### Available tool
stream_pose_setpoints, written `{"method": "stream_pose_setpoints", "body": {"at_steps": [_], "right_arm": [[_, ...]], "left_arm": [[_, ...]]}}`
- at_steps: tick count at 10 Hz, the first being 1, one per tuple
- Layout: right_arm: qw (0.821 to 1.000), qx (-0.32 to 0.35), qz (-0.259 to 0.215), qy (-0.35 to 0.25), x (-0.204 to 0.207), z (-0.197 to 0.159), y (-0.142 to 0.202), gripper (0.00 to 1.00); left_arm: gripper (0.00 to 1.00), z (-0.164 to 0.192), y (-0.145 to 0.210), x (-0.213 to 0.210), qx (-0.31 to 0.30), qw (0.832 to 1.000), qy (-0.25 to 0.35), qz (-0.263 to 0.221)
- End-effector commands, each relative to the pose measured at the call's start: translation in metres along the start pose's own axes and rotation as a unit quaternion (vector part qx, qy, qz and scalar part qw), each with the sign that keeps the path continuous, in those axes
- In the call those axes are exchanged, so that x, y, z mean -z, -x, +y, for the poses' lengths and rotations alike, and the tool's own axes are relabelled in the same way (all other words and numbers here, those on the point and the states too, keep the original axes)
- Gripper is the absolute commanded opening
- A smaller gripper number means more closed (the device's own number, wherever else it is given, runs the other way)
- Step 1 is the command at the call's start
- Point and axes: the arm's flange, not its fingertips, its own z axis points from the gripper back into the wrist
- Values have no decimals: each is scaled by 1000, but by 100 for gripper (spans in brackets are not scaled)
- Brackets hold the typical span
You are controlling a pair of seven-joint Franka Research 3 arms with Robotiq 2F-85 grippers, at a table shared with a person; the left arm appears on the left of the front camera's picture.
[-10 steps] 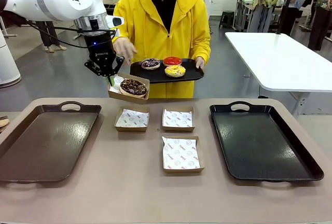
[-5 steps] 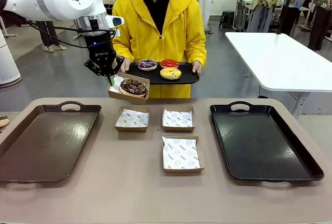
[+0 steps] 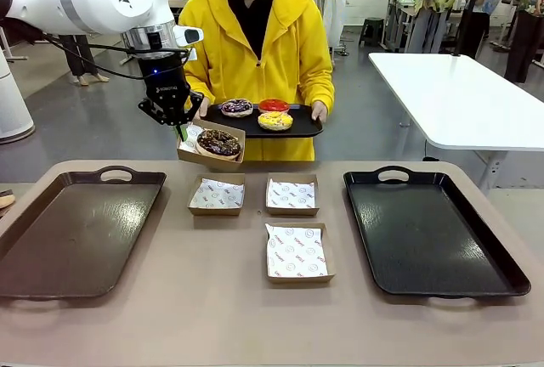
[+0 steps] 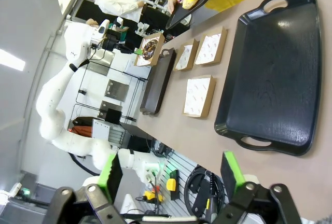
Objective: Individually package the donuts and arrange them on the tray.
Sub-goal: Place the picked Paper togo box on the Handle tray while simultaneously picking up another Paper togo box from the table with the other hand.
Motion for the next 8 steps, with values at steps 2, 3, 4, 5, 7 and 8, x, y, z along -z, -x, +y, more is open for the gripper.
{"method": "stream_pose_setpoints", "body": {"at_steps": [2,3,4,5,7,8], "right_arm": [[988,2,126,89,61,55,-40,100],[978,12,170,121,93,75,-58,100],[969,12,187,163,126,88,-70,100],[959,10,201,199,162,99,-78,100],[936,-7,233,263,236,118,-73,100],[928,-18,238,285,266,123,-66,100]], "left_arm": [[1,23,11,-33,34,999,-33,-9],[1,42,19,-39,33,999,-41,-9],[1,63,22,-41,30,999,-44,-10],[1,84,23,-42,36,998,-50,-9],[1,128,36,-40,37,997,-67,-11],[1,147,41,-37,37,997,-66,-14]]}}
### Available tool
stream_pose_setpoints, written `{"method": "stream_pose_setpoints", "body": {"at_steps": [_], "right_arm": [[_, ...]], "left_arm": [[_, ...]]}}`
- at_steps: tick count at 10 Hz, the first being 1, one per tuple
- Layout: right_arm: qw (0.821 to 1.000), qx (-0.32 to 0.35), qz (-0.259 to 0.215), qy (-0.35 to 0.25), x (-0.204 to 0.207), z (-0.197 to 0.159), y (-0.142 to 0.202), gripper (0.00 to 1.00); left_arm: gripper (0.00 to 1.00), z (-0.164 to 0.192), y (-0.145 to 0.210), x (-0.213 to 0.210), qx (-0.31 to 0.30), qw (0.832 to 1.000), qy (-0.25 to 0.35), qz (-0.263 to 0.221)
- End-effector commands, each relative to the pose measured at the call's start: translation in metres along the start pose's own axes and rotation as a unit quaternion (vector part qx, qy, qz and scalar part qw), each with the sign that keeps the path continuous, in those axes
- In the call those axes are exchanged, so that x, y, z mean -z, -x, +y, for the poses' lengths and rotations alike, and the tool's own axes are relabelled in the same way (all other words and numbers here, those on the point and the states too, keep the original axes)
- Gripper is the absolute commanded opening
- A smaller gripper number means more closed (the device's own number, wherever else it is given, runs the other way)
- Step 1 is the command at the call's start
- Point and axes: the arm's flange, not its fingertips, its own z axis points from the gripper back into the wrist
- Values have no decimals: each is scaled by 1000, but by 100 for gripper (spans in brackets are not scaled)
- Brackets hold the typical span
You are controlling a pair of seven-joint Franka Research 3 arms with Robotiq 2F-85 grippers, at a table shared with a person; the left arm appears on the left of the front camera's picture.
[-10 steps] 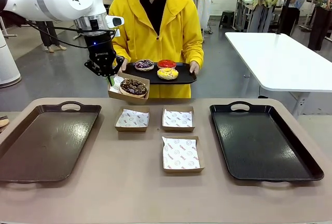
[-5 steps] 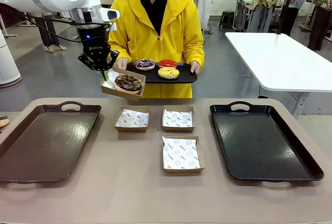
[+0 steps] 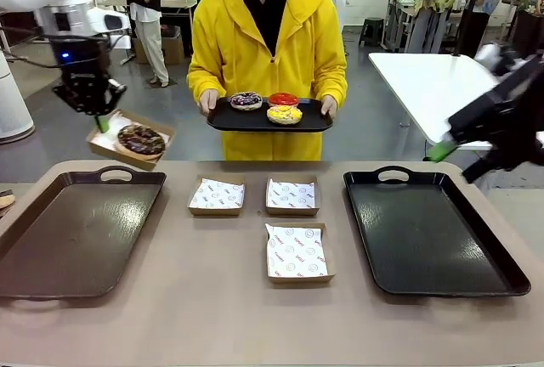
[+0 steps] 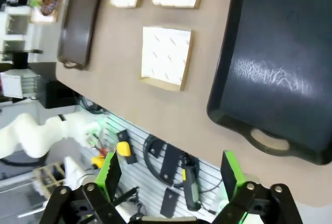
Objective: Individually package the donuts and arrange them on the tray.
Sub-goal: Place the picked Paper togo box on the Handle tray while simultaneously picking up another Paper togo box from the table with the other hand.
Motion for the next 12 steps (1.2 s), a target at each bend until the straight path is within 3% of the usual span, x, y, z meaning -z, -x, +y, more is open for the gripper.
{"method": "stream_pose_setpoints", "body": {"at_steps": [1,4,12], "right_arm": [[999,5,23,47,38,19,-10,100],[997,20,41,63,79,26,-8,100],[997,2,43,56,77,33,-6,100]], "left_arm": [[1,27,15,11,9,1000,-8,-17],[1,60,18,32,3,1000,6,-17],[1,62,15,37,-8,1000,0,-3]]}}
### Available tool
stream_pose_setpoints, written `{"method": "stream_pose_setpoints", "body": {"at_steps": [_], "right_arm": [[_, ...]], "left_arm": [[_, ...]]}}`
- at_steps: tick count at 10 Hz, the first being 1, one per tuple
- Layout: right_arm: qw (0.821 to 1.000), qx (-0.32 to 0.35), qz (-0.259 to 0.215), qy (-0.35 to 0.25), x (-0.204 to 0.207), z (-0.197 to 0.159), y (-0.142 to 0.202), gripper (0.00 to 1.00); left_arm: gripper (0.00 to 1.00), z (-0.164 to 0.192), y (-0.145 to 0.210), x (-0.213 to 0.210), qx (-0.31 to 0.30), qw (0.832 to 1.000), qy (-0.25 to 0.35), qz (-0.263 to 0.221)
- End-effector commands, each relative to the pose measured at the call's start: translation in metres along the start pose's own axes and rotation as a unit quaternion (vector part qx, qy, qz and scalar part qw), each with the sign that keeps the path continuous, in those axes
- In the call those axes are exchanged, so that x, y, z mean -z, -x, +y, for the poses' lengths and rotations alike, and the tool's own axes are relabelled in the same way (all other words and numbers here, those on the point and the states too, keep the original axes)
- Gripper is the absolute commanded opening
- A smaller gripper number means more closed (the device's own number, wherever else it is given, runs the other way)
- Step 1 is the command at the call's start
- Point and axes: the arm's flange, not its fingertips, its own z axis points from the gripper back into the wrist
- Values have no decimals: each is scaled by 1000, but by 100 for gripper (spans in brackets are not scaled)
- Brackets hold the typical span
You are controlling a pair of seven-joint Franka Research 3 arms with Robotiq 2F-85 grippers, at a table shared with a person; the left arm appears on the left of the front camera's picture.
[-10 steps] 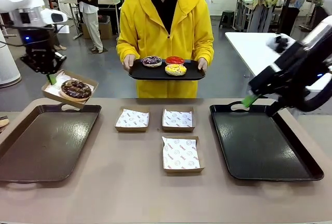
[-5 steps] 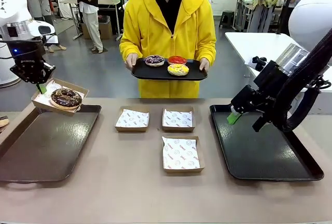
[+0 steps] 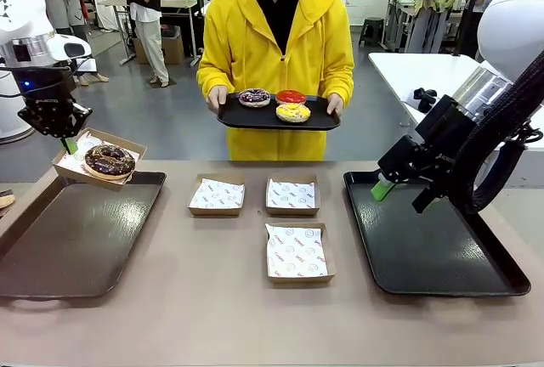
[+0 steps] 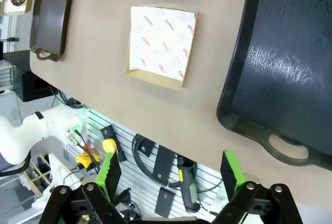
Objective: Individually package the donuts and arrange them on the tray.
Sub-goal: Place the picked Paper togo box on the Handle tray while simultaneously picking up another Paper togo box from the table with the other hand.
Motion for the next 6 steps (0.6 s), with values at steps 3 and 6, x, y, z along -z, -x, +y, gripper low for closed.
{"method": "stream_pose_setpoints", "body": {"at_steps": [3,6], "right_arm": [[1000,0,0,0,0,0,0,100],[997,36,11,67,37,24,-7,100]], "left_arm": [[1,2,1,-3,-2,1000,-1,2],[1,11,-9,13,22,1000,13,0]]}}
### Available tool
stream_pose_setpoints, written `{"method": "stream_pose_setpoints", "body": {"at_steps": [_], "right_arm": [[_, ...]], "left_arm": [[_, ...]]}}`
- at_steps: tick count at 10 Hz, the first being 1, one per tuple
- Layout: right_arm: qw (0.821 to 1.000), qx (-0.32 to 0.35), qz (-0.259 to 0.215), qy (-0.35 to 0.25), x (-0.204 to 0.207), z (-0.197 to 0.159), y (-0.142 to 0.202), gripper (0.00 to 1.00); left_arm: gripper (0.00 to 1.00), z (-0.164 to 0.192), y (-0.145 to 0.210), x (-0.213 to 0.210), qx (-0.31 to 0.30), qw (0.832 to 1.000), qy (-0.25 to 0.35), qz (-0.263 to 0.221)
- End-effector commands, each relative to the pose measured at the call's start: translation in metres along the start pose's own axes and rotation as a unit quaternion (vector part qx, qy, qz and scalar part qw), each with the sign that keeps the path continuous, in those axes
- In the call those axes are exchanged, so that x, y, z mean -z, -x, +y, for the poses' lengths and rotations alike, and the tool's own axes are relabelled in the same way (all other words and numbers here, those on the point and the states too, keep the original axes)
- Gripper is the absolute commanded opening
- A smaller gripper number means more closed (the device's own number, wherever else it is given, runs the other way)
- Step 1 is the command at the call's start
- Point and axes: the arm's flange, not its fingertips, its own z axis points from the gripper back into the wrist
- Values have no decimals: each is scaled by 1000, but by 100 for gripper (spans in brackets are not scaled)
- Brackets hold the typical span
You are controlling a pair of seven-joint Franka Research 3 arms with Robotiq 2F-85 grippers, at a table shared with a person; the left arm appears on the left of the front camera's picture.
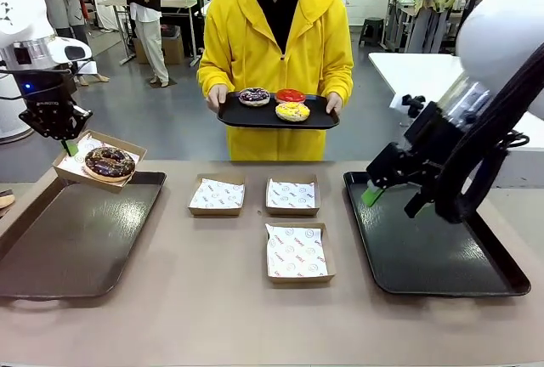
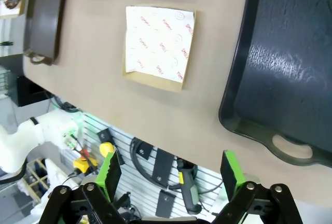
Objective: Individually package the donuts and arrange them on the tray.
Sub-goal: Place the picked Paper togo box on the Handle tray while simultaneously picking up another Paper togo box from the table with the other hand.
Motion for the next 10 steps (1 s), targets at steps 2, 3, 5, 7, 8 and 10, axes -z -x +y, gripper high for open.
{"method": "stream_pose_setpoints", "body": {"at_steps": [2,3,5,7,8,10], "right_arm": [[997,18,23,74,42,26,-3,100],[995,14,32,93,63,36,-3,100],[995,-7,31,98,92,50,-5,100],[994,-14,13,112,119,57,-13,100],[993,-13,11,114,131,54,-18,100],[992,-8,16,125,151,45,-24,100]], "left_arm": [[1,12,8,20,46,999,10,5],[1,15,17,31,59,998,4,21],[1,19,35,42,52,998,9,24],[1,22,55,55,44,999,18,15],[1,23,66,60,30,999,24,10],[1,21,85,68,18,1000,13,-3]]}}
